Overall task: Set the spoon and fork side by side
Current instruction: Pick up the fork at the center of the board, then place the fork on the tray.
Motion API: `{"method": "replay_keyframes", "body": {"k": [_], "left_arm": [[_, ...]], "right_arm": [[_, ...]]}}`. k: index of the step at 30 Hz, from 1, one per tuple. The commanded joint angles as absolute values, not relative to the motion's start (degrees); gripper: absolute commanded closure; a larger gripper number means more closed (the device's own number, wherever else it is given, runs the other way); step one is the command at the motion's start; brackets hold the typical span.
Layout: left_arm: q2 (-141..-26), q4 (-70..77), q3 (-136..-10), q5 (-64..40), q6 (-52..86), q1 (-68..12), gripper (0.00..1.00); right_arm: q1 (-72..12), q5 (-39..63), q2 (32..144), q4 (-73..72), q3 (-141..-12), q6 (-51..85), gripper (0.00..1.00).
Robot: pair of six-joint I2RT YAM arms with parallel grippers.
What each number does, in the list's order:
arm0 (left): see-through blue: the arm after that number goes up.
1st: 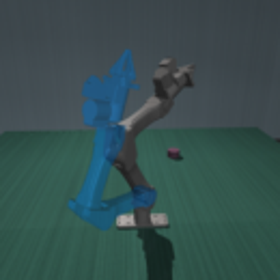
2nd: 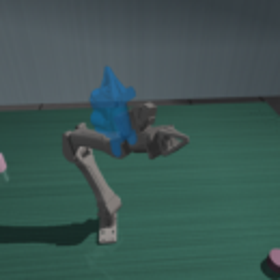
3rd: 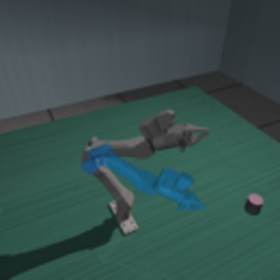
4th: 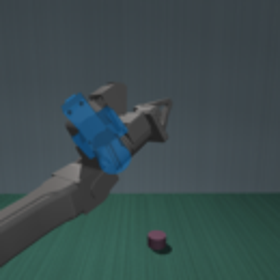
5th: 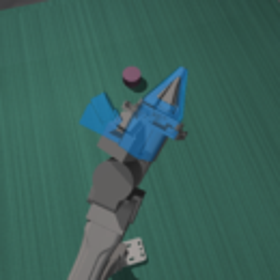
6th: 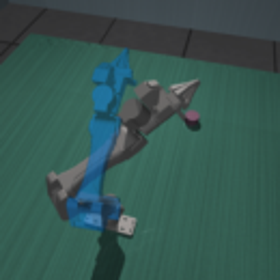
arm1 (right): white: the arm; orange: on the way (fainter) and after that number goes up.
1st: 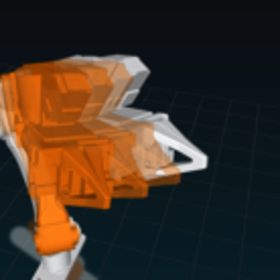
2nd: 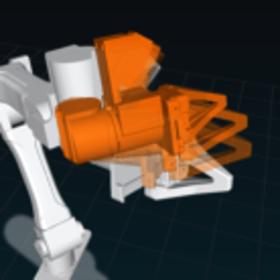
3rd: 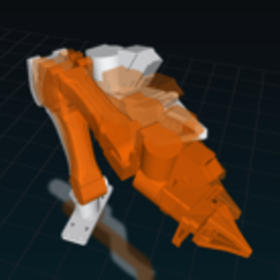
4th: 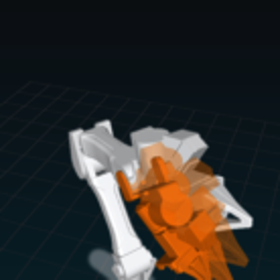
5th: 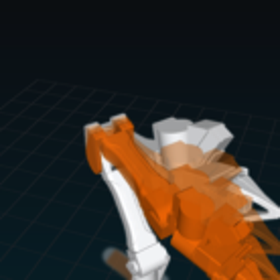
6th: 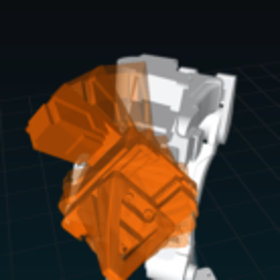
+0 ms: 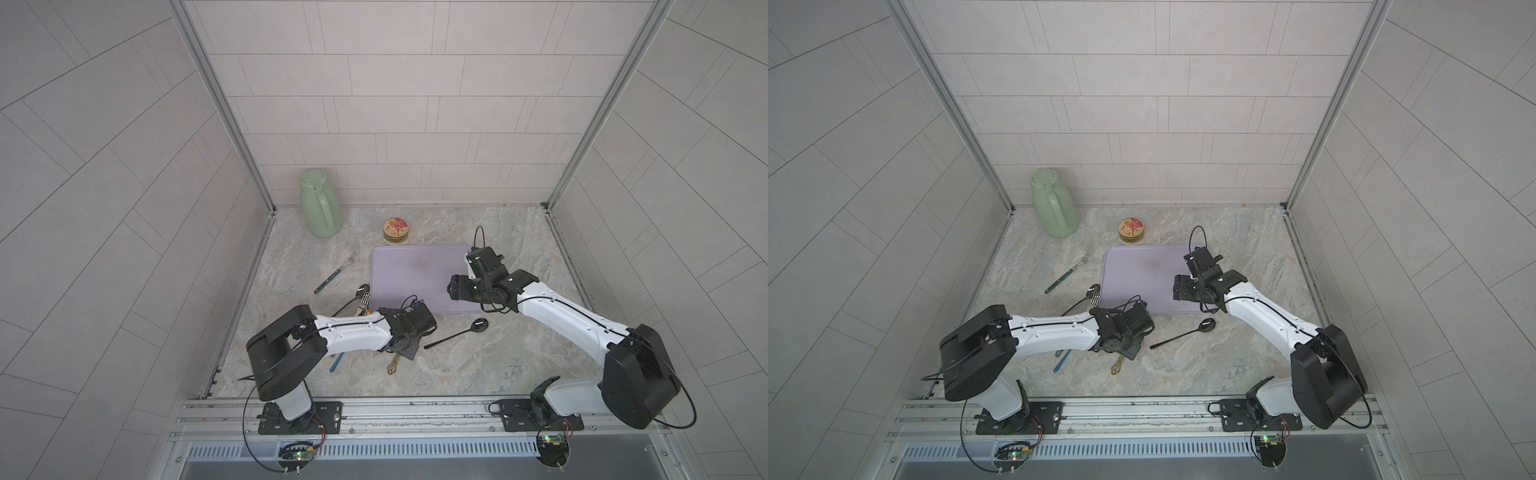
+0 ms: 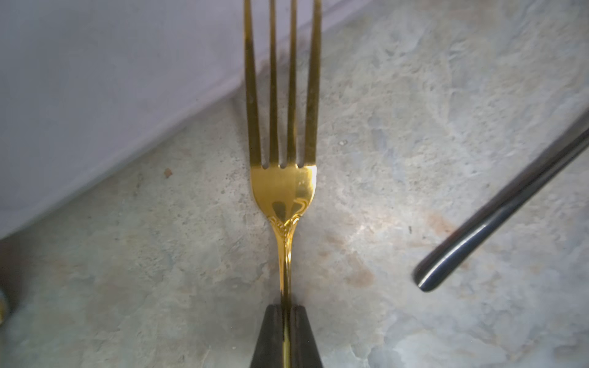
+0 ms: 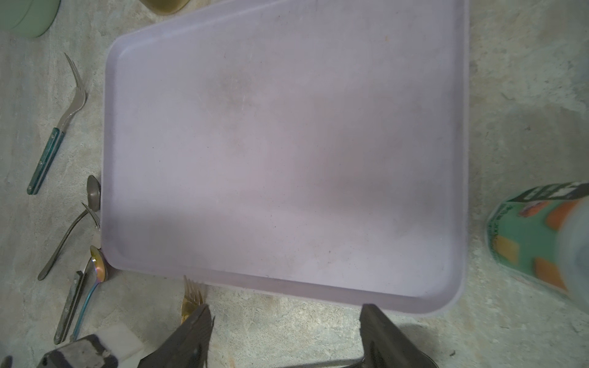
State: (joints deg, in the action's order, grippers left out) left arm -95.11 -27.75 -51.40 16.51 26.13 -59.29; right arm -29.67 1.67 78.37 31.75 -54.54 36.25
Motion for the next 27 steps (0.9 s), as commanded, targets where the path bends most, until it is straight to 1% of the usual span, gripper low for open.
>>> {"method": "replay_keyframes", "body": {"k": [1,4,7,11,19,27], "left_arm": [[-91.8,-32.0,-53.7,17.0,25.8,-59.5,0.96],[-89.5,-35.7,-56.2,18.1,26.8,-58.2,1.00],[-88.1,-39.5,-59.5,19.1,27.9,-54.6,1.00],[-88.5,-41.2,-63.8,17.5,27.7,-47.2,1.00],[-100.0,-39.7,-74.9,14.2,24.7,-34.8,1.00],[-107.8,-35.7,-78.4,11.5,22.1,-28.8,1.00]], "right_arm": [[-30.0,0.9,78.8,32.6,-55.9,36.1,0.23],[-30.0,0.7,79.0,33.2,-56.2,36.0,0.23],[-30.0,0.6,79.0,33.3,-56.1,36.0,0.23],[-30.0,0.8,78.5,33.3,-55.7,36.2,0.23],[-30.1,0.6,76.1,34.2,-54.1,37.3,0.23],[-31.0,0.5,71.8,36.9,-50.3,40.4,0.24]]}}
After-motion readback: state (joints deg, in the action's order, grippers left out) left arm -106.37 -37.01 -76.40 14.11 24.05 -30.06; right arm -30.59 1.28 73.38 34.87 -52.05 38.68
